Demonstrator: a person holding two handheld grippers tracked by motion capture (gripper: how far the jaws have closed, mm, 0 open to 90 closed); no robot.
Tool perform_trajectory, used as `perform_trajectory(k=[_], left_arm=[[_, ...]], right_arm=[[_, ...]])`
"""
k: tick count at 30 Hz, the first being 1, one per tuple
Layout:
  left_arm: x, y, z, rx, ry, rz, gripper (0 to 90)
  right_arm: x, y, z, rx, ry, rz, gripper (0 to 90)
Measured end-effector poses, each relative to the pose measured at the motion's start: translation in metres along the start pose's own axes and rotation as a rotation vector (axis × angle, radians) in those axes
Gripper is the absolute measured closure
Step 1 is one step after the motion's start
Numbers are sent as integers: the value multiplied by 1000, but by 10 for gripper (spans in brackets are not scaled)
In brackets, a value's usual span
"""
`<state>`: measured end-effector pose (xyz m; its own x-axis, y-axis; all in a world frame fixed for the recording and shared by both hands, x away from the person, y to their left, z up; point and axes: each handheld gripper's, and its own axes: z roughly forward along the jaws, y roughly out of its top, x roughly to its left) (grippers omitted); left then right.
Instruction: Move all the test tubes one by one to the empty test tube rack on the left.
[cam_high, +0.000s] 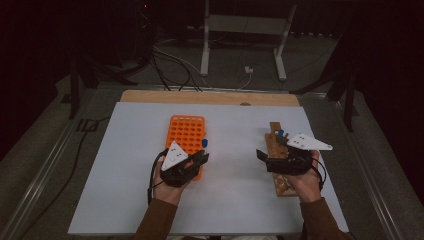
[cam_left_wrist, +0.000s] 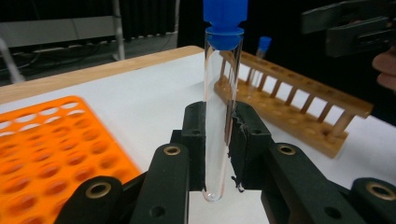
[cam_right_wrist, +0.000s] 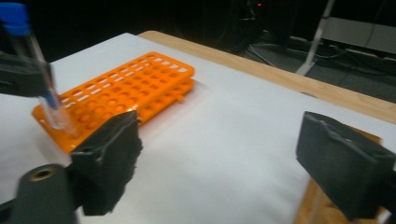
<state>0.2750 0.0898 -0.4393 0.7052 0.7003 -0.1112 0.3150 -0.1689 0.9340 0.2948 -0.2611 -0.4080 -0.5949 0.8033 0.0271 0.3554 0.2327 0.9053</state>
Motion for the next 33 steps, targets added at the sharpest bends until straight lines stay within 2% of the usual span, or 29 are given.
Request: perform_trajectory(k=[4, 12, 23, 33], left_arm=[[7, -3, -9, -8, 1, -5, 781], [20, -2, -24, -29, -14, -26, 781], [36, -5, -45, -43, 21, -54, 780], [44, -15, -49, -12, 71, -52, 780]], right_arm=[[-9, -3, -4, -8, -22, 22, 46], [-22, -5, -17, -36, -48, 66, 21], [-32, -9, -24, -49, -58, 103, 8], [-33, -10, -25, -52, -69, 102, 1]])
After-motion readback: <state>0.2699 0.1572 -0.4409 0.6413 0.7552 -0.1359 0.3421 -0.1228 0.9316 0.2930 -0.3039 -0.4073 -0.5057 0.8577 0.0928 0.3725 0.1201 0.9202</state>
